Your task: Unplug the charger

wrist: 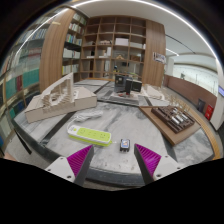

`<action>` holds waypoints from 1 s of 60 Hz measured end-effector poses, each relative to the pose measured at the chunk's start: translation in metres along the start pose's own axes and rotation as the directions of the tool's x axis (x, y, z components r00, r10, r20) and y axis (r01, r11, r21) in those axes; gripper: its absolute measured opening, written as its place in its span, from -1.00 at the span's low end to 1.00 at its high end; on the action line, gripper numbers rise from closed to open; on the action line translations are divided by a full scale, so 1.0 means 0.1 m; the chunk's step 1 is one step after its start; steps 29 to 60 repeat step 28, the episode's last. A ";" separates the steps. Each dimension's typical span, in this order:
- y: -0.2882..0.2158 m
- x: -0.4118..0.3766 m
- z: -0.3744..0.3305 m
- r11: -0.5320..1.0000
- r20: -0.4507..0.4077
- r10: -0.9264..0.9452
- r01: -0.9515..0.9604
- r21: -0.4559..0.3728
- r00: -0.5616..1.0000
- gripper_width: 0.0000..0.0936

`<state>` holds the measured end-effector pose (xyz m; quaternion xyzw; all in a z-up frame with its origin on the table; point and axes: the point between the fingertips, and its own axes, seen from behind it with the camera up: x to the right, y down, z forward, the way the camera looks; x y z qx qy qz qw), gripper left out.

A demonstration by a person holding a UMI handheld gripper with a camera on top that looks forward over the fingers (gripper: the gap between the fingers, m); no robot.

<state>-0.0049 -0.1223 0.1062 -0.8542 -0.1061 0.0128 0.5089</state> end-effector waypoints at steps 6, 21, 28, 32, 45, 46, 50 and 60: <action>0.02 -0.04 -0.29 1.000 0.022 -0.009 0.009 0.018 1.000 0.77; 0.22 0.41 -0.54 0.999 -0.052 0.038 -0.037 0.018 0.998 0.78; 0.32 0.31 -0.54 0.995 0.028 0.104 -0.104 -0.002 0.994 0.77; 0.32 0.31 -0.54 0.995 0.028 0.104 -0.104 -0.002 0.994 0.77; 0.32 0.31 -0.54 0.995 0.028 0.104 -0.104 -0.002 0.994 0.77; 0.32 0.31 -0.54 0.995 0.028 0.104 -0.104 -0.002 0.994 0.77; 0.32 0.31 -0.54 0.995 0.028 0.104 -0.104 -0.002 0.994 0.77; 0.32 0.31 -0.54 0.995 0.028 0.104 -0.104 -0.002 0.994 0.77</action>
